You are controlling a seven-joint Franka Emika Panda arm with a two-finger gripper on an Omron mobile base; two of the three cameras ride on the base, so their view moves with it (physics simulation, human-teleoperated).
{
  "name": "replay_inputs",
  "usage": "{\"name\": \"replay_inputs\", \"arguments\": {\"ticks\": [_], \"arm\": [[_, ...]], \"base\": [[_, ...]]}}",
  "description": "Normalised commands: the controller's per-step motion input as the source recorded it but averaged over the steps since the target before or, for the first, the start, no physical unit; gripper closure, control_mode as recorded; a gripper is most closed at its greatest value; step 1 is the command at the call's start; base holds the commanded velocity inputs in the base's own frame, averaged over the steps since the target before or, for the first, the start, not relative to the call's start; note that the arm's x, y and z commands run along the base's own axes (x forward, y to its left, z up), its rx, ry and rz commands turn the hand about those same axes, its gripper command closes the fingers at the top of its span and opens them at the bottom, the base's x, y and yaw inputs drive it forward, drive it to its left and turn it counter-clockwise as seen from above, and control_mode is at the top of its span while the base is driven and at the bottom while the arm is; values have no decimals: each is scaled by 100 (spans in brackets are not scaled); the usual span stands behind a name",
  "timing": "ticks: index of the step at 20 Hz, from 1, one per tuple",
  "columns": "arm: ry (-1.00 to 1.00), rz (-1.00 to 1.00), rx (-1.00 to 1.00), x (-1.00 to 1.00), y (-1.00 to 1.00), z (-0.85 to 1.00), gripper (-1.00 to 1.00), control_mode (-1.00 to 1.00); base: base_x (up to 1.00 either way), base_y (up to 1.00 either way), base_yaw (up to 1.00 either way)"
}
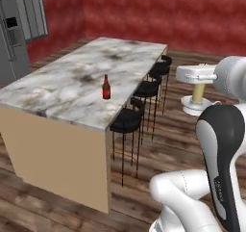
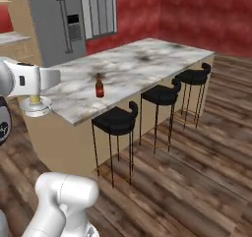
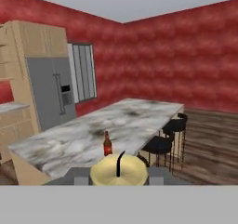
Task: Get the candle and the beer from the cabinet and move them to the dining counter.
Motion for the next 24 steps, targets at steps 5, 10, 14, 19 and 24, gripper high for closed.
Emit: {"name": "replay_inputs", "arguments": {"ticks": [5,10,14,19,24], "arm": [[0,0,0,0,0,0,100,100],[0,0,0,0,0,0,100,100],[0,0,0,0,0,0,100,100],[0,0,0,0,0,0,100,100],[0,0,0,0,0,0,100,100]], "base": [[41,-88,53],[35,-98,49],[32,-97,49],[25,-84,56],[15,-81,54]]}}
